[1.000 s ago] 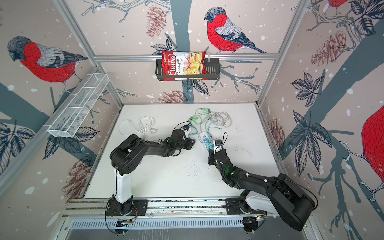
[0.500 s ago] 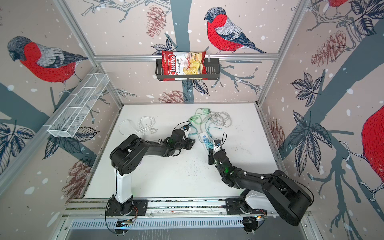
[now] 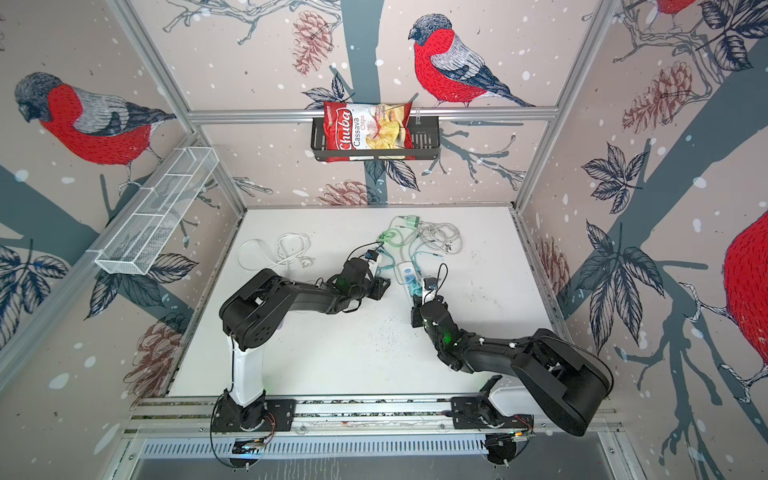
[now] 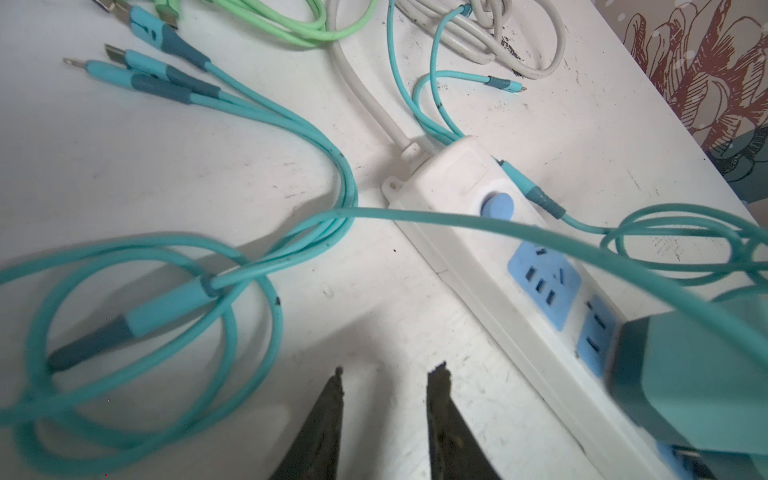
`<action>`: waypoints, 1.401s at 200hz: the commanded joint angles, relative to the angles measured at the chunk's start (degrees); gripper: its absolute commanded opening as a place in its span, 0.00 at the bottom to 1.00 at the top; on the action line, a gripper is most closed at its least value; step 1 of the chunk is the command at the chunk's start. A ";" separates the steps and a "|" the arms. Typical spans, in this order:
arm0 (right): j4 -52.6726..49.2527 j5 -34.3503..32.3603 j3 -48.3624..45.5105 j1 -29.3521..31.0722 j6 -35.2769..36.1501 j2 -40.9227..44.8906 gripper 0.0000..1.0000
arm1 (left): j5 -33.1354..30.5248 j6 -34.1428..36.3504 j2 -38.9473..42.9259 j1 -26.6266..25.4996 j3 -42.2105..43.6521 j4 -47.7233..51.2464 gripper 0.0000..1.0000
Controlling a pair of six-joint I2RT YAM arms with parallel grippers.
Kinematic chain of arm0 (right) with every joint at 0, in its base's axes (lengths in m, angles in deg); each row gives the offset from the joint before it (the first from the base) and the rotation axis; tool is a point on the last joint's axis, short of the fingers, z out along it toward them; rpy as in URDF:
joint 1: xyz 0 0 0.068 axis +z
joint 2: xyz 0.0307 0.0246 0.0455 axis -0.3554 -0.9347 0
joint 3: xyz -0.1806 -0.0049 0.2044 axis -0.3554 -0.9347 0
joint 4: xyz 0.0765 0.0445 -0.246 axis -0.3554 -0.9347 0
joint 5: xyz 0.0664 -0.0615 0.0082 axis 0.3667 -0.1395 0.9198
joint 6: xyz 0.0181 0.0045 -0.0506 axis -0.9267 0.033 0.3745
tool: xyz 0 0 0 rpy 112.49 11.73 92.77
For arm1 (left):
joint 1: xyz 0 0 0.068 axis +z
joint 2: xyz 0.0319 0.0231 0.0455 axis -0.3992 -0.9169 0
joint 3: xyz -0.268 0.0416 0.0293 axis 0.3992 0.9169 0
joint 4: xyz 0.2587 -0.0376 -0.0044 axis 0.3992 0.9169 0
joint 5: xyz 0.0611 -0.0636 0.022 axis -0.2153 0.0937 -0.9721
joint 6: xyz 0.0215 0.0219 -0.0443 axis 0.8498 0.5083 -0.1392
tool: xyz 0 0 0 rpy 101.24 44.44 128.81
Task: Insert the plug
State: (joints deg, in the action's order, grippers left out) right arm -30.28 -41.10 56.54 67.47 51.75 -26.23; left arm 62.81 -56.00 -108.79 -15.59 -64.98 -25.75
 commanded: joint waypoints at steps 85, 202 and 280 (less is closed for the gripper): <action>-17.89 -6.77 9.38 5.72 -5.66 -11.15 0.15 | 0.94 1.00 3.30 0.18 1.23 1.80 0.36; -26.72 -5.13 13.96 5.64 -6.52 -2.95 0.56 | 0.72 1.83 5.84 0.44 2.74 1.97 0.47; -33.00 -2.03 12.82 0.96 -8.16 10.50 0.69 | 3.68 3.61 9.97 0.38 6.01 2.25 0.49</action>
State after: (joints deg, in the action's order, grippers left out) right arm -60.33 -45.27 69.79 70.53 44.62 -20.42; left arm 64.56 -54.08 -100.62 -15.26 -60.07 -23.70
